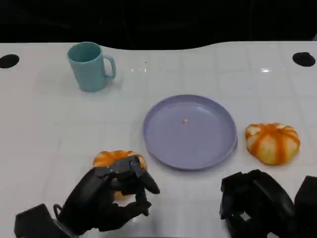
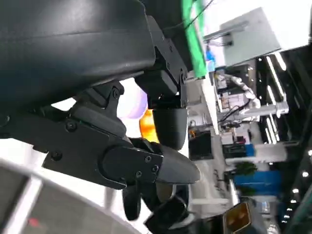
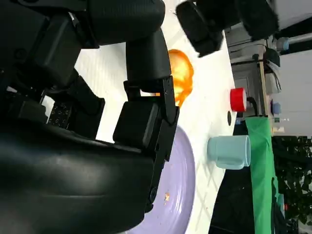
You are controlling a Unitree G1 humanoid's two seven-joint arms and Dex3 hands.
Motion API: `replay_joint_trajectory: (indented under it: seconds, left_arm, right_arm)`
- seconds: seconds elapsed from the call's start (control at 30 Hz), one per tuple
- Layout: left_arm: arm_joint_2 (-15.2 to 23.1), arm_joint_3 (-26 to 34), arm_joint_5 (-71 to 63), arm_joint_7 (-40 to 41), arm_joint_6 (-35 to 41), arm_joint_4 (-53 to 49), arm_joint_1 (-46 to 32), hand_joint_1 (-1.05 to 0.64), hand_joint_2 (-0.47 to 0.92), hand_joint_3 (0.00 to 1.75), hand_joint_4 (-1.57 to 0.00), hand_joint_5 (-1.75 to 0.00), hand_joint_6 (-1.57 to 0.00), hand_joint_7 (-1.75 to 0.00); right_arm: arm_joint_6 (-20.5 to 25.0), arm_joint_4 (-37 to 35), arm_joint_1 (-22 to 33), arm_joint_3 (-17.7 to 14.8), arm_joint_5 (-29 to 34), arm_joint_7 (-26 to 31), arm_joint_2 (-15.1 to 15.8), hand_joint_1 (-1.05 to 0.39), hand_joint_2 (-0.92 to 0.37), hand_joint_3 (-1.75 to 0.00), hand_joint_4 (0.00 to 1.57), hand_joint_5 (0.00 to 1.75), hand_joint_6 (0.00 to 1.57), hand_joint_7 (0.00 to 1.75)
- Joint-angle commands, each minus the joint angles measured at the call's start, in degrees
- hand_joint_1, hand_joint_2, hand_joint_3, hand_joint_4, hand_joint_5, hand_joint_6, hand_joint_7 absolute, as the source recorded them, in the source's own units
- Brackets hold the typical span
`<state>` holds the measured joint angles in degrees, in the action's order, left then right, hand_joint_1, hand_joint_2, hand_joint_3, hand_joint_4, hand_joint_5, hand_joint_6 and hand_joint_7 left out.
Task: Grasp the bread from the table and place it into the plate.
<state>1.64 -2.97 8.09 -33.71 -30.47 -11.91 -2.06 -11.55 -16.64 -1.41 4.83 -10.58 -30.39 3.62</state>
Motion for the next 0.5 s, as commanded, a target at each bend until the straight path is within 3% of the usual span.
replay_joint_trajectory:
  seconds: [0.03,0.5]
  left_arm:
    - [2.72,0.98,-4.99,4.98,-3.26,3.05,0.39,-0.7,0.92,0.27,-0.68,-1.25,-0.49,-0.84]
    - [11.29,2.11,-34.04,21.52,0.46,18.87,-1.57,-0.64,0.92,0.24,-0.44,-1.01,-0.31,-0.61]
  right_arm:
    - [-0.36,-0.17,-0.21,0.22,0.49,0.64,-0.1,-1.05,-0.09,-1.34,1.52,1.33,1.57,1.03]
    - [-0.84,-1.35,-0.82,0.11,0.11,-0.13,-0.74,-1.05,-0.07,-1.32,1.54,1.29,1.57,1.0]
